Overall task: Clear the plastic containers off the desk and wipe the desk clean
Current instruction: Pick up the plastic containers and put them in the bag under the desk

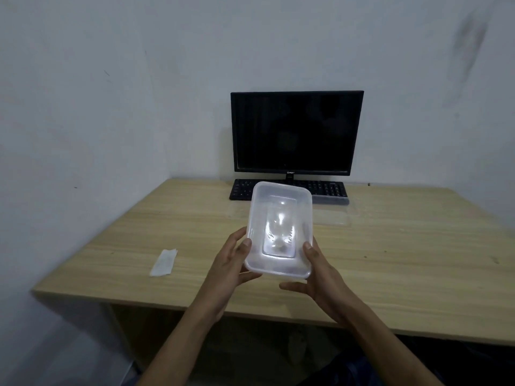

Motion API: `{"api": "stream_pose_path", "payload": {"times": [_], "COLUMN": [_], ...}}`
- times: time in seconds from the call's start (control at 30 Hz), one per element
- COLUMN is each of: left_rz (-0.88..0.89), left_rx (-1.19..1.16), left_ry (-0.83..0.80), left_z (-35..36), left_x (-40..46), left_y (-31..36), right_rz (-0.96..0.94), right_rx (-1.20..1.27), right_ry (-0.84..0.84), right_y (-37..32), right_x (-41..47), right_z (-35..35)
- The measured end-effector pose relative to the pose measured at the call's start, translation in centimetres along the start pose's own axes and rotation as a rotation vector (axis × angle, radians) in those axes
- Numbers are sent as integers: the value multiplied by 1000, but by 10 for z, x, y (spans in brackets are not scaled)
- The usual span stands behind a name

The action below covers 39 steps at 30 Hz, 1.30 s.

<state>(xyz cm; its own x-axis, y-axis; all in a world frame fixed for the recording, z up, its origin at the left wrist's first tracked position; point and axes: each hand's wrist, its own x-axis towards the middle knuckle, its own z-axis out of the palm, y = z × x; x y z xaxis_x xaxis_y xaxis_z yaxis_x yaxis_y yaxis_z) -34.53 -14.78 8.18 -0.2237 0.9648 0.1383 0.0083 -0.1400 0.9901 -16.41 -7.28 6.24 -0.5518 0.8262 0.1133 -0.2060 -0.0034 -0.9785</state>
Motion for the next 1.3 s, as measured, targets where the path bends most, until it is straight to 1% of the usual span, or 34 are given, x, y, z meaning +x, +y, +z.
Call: {"api": "stream_pose_path", "payload": {"times": [0.1, 0.2, 0.4, 0.57, 0.67, 0.8, 0.9, 1.1, 1.2, 1.3], "left_rz": [-14, -34, -74, -62, -41, -24, -29, 16, 26, 29], "left_rx": [-5, -8, -28, -126, -179, -159, -138, -113, -155, -216], "left_ry": [-18, -49, -173, -154, -134, -127, -159, -196, -197, -185], "left_z": [0, 0, -3, -3, 1, 4, 4, 16, 32, 56], "left_x": [0, 0, 2, 3, 1, 1, 2, 7, 11, 15], "left_y": [-2, -3, -5, -9, -7, -8, -7, -6, -3, -1], "right_rz": [-41, -42, -28, -37, -33, -28, -53, -112, -118, -86], "right_rx": [-54, -41, -11, 74, 35, 78, 109, 143, 233, 267], "right_ry": [-21, -18, 22, -32, -35, -57, -67, -6, 24, 68], "right_y": [-2, -4, -7, -4, -2, -1, -4, -5, -8, -8], "right_x": [-2, -3, -6, -9, -12, -17, -19, -22, -25, -30], "right_z": [-3, -7, -10, -15, -15, -18, -21, -27, -32, -38]}}
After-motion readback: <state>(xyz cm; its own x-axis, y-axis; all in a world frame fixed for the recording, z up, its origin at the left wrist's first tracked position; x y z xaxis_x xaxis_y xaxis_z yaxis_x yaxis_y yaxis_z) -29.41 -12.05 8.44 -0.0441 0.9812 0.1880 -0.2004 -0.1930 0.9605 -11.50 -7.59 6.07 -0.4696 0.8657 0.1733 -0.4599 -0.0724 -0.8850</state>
